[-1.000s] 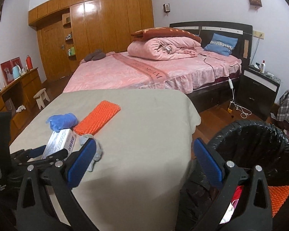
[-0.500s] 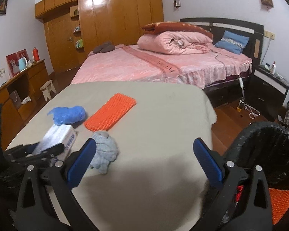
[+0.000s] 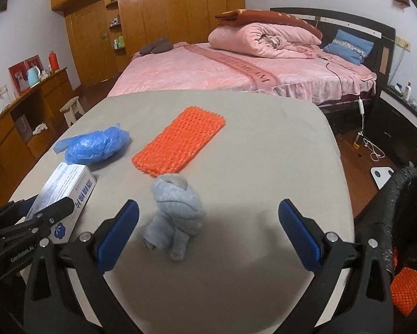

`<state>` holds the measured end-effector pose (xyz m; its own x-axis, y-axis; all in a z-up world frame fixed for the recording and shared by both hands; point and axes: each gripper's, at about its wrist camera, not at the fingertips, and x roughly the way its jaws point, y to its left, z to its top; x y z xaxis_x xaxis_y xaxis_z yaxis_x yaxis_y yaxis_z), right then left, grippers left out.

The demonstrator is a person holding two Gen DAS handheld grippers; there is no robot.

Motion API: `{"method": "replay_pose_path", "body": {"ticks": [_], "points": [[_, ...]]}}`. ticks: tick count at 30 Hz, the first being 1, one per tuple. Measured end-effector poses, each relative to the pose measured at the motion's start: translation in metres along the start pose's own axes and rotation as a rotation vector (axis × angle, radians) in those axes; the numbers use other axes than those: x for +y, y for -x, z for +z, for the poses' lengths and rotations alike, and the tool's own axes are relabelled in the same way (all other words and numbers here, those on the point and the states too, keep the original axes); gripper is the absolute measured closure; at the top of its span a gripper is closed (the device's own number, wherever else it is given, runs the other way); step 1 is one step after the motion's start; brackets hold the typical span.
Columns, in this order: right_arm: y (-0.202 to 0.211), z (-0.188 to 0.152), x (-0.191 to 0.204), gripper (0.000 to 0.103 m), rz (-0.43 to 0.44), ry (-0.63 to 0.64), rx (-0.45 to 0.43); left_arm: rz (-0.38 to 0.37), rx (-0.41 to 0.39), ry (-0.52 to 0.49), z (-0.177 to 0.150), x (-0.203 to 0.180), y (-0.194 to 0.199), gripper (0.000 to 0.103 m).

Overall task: Collect trash
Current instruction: 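Grasp the white medicine box with the left tool while the right tool grasps the grey sock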

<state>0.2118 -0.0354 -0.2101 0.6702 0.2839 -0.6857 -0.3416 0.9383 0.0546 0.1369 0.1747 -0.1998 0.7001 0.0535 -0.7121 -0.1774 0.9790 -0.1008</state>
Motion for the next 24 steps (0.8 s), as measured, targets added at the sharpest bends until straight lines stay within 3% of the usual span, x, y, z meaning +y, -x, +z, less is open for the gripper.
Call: {"method": "replay_pose_path", "body": {"ticks": [3, 21, 24], "points": [[-0.004, 0.001, 0.005, 0.007, 0.002, 0.010, 0.011, 0.000, -0.003, 0.007, -0.001, 0.003, 0.000, 0.046], [-0.023, -0.002, 0.019, 0.063, 0.079, 0.052, 0.116, 0.019, 0.023, 0.006, -0.003, 0.008, -0.004, 0.046], [-0.023, -0.001, 0.018, 0.067, 0.084, 0.041, 0.119, 0.019, 0.045, 0.007, -0.004, 0.008, -0.008, 0.046]]}}
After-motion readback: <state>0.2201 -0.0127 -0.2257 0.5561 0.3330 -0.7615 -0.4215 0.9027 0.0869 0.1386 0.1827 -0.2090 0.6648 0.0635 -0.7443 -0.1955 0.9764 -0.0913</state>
